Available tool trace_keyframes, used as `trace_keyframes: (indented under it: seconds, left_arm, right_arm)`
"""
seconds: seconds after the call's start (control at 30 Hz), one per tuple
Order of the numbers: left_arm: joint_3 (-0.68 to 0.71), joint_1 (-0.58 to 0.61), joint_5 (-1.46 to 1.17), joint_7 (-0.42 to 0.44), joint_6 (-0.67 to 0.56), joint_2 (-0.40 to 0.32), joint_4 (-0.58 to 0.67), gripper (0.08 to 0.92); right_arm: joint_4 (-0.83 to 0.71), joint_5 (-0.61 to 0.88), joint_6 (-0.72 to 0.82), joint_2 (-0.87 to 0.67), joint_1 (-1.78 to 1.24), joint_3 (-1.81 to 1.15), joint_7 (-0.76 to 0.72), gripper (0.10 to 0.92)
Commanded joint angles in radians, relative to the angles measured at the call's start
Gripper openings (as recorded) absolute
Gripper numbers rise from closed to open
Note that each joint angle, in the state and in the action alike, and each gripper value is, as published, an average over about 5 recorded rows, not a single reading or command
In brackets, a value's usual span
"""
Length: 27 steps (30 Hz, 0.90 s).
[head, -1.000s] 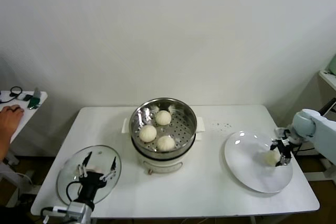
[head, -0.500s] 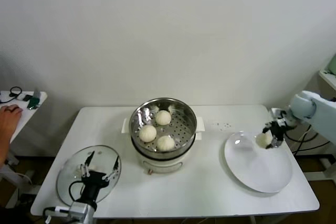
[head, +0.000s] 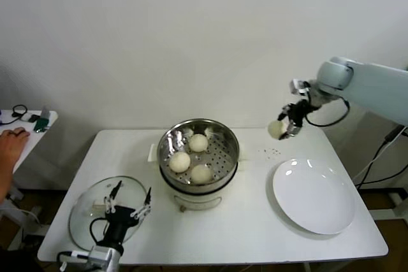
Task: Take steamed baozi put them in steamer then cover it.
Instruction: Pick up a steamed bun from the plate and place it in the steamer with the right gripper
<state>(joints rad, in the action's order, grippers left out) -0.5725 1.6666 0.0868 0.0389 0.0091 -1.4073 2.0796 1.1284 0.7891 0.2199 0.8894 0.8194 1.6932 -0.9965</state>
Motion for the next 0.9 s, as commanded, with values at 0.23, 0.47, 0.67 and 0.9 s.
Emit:
trace_keyframes:
  seconds: [0.23, 0.47, 0.67, 0.9]
  left_arm:
    - [0.019, -0.018, 0.01, -0.005, 0.002, -0.001, 0.013, 0.823]
    - [0.005, -0.025, -0.003, -0.007, 0.003, 0.008, 0.01, 0.823]
    - [-0.004, -0.027, -0.016, -0.007, 0.001, 0.016, 0.007, 0.823]
    - [-0.011, -0.039, -0.024, -0.014, 0.0, 0.027, 0.005, 0.823]
  right_arm:
    - [0.007, 0.314, 0.075, 0.375, 0.104, 0.168, 0.07, 0.711]
    - [-0.045, 0.321, 0.072, 0.476, 0.048, 0.189, 0.067, 0.712]
    - [-0.111, 0.312, 0.058, 0.55, 0.007, 0.207, 0.054, 0.712]
    - [-0.157, 0.269, 0.048, 0.583, -0.047, 0.212, 0.043, 0.712]
